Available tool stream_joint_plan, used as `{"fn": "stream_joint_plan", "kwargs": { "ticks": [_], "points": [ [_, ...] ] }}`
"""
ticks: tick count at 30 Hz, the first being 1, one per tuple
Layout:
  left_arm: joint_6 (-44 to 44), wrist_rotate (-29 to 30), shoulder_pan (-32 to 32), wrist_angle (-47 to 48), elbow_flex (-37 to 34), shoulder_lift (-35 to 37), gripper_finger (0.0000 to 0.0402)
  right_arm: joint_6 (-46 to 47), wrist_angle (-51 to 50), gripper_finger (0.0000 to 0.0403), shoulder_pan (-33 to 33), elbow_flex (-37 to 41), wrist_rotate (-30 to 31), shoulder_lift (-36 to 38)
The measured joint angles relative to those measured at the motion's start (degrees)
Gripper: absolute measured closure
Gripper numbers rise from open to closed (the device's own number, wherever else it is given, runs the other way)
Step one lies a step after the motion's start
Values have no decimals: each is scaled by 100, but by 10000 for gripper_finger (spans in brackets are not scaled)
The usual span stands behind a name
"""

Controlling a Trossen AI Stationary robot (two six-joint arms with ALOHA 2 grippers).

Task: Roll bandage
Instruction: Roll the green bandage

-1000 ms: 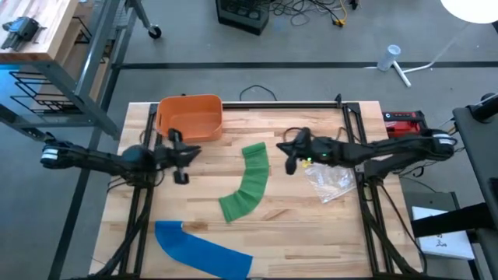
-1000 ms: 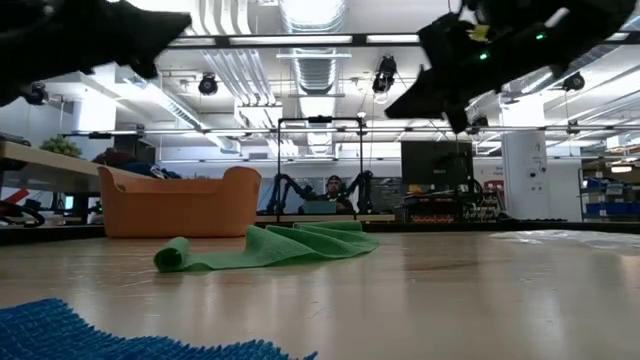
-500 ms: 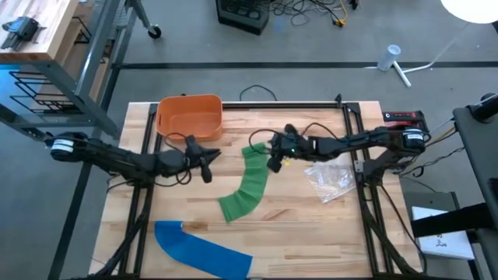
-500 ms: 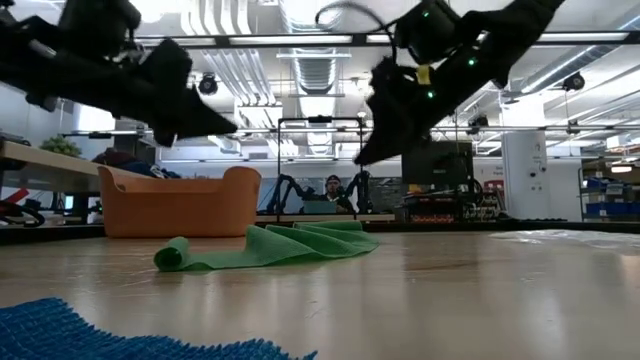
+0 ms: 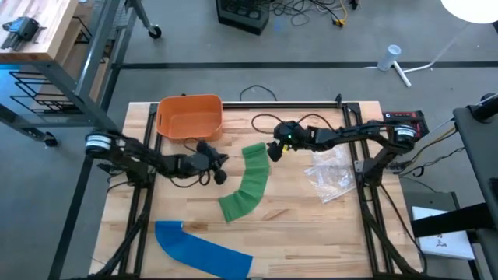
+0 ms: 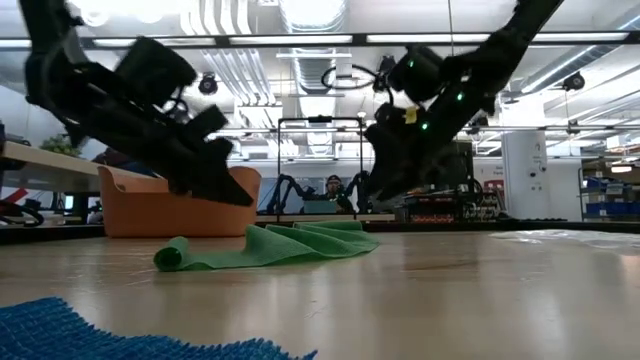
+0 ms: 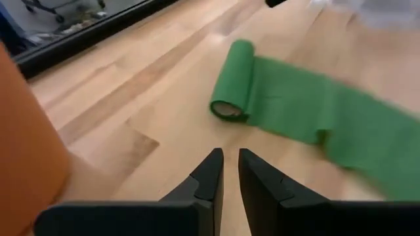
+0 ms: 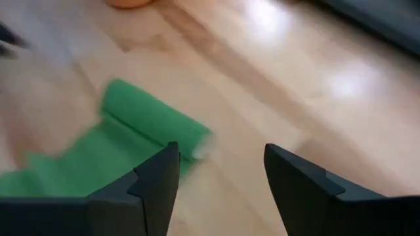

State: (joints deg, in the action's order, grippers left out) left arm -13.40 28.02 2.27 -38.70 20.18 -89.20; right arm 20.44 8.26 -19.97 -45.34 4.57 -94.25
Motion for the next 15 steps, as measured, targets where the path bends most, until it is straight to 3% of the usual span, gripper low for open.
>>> {"fn": "stream_joint_plan", "kwargs": {
  "ticks": [10, 15],
  "points": [
    [831, -7, 478, 14, 667, -1195, 363, 1376, 1437, 184, -673, -2, -1877, -1083],
    [843, -170, 467, 0, 915, -1514, 363, 1761, 1887, 185, -704, -41, -2288, -1393]
  ]
}}
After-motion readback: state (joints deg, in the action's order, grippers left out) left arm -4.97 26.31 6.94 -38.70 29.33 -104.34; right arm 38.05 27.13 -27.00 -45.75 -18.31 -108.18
